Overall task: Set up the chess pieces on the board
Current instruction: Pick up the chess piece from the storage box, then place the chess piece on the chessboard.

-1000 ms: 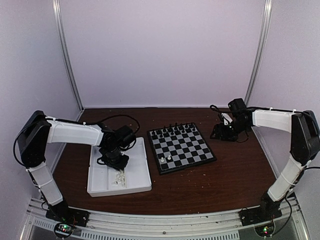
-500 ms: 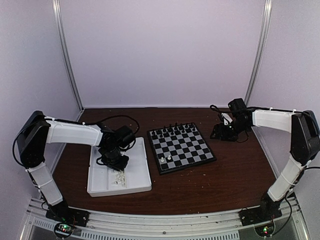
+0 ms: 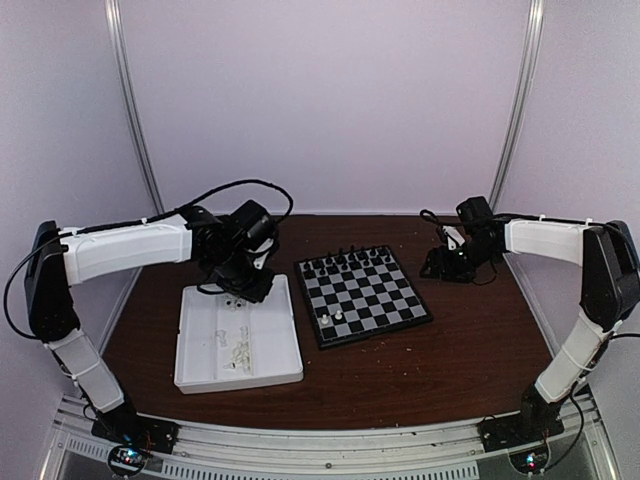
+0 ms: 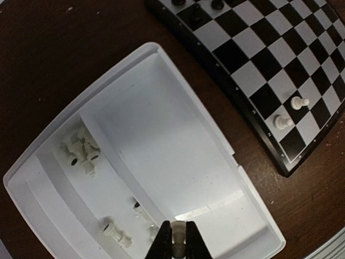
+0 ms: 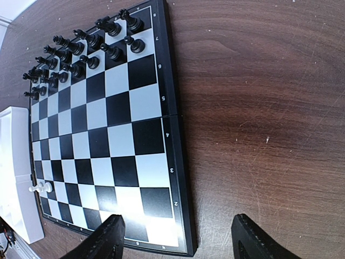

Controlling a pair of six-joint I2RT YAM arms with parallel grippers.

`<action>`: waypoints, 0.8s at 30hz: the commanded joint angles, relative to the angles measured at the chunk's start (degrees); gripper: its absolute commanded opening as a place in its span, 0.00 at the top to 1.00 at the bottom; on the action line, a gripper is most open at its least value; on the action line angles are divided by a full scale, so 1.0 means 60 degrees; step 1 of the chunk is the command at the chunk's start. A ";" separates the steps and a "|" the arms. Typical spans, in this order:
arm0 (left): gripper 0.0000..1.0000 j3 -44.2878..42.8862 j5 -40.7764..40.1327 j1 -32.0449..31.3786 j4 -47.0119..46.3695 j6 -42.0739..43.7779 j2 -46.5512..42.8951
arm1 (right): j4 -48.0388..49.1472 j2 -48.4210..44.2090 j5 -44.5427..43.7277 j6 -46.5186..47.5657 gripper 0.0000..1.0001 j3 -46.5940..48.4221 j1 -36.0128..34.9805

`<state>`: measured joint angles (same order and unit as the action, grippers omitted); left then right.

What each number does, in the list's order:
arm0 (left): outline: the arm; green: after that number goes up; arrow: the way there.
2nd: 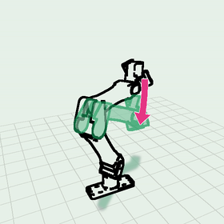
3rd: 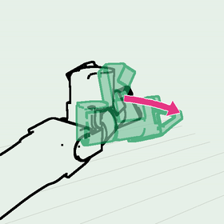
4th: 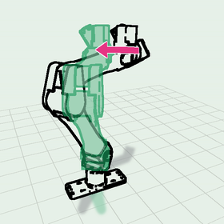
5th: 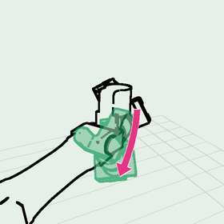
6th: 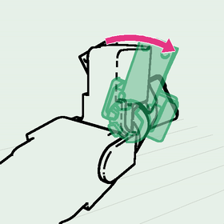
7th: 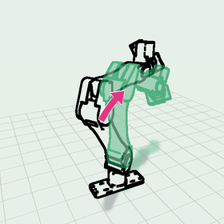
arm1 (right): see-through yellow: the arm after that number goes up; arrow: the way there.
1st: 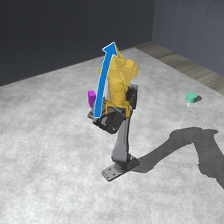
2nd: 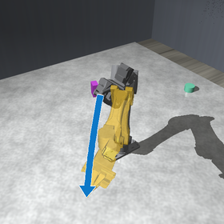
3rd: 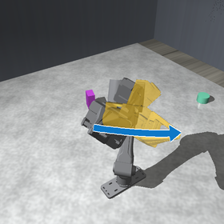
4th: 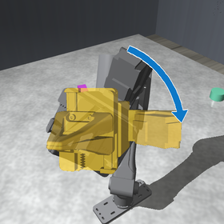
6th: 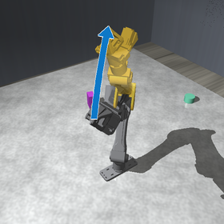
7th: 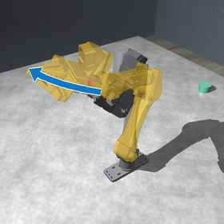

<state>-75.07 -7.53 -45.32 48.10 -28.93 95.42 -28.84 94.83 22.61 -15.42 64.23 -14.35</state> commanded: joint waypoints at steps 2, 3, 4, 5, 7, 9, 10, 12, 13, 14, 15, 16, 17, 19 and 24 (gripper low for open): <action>0.91 -0.1792 0.0219 -0.0877 -0.0157 0.0651 0.1031 | 0.0178 -0.0013 -0.0048 -0.0042 0.29 0.0000 0.0037; 0.91 -0.2237 0.0208 -0.1052 -0.0156 0.0777 0.1344 | 0.0170 -0.0024 -0.0044 -0.0038 0.29 0.0003 0.0039; 0.91 -0.2650 0.0209 -0.1222 -0.0151 0.0899 0.1647 | 0.0177 -0.0046 -0.0022 -0.0037 0.29 0.0014 0.0045; 0.91 -0.3109 0.0229 -0.1358 -0.0150 0.1030 0.1974 | 0.0165 -0.0054 -0.0013 -0.0045 0.29 0.0018 0.0044; 0.91 -0.3894 0.0310 -0.1621 -0.0171 0.1228 0.2568 | 0.0156 -0.0096 -0.0017 -0.0025 0.29 0.0018 0.0046; 0.91 -0.4501 0.0501 -0.1794 -0.0393 0.1436 0.3111 | 0.0149 -0.0119 -0.0031 -0.0008 0.29 0.0032 0.0047; 0.91 -0.4789 0.0615 -0.1855 -0.0512 0.1551 0.3358 | 0.0150 -0.0125 -0.0024 -0.0012 0.29 0.0040 0.0048; 0.91 -0.5126 0.0878 -0.1942 -0.0892 0.1718 0.3785 | 0.0141 -0.0131 0.0018 0.0006 0.29 0.0073 0.0047; 0.91 -0.5283 0.1036 -0.1950 -0.1096 0.1773 0.3951 | 0.0127 -0.0127 0.0025 0.0020 0.29 0.0100 0.0048; 0.91 -0.5392 0.1207 -0.1953 -0.1270 0.1813 0.4106 | 0.0118 -0.0130 0.0020 0.0028 0.29 0.0126 0.0051; 0.91 -0.5532 0.1249 -0.1953 -0.1390 0.1854 0.4272 | 0.0114 -0.0141 0.0030 0.0022 0.29 0.0134 0.0061; 0.91 -0.5724 0.1529 -0.1953 -0.1444 0.1892 0.4455 | 0.0119 -0.0156 0.0035 0.0021 0.29 0.0146 0.0055; 0.91 -0.5887 0.1626 -0.1946 -0.1450 0.1923 0.4623 | 0.0117 -0.0167 0.0039 0.0021 0.29 0.0150 0.0061; 0.91 -0.6209 0.1722 -0.1953 -0.1439 0.2032 0.4961 | 0.0108 -0.0196 0.0052 0.0029 0.29 0.0154 0.0061; 0.91 -0.6684 0.1767 -0.1953 -0.1438 0.2170 0.5577 | 0.0103 -0.0211 0.0011 0.0050 0.29 0.0151 0.0062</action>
<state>-112.01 1.28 -57.32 41.82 -17.98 126.50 -28.62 94.83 22.70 -15.38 64.23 -14.33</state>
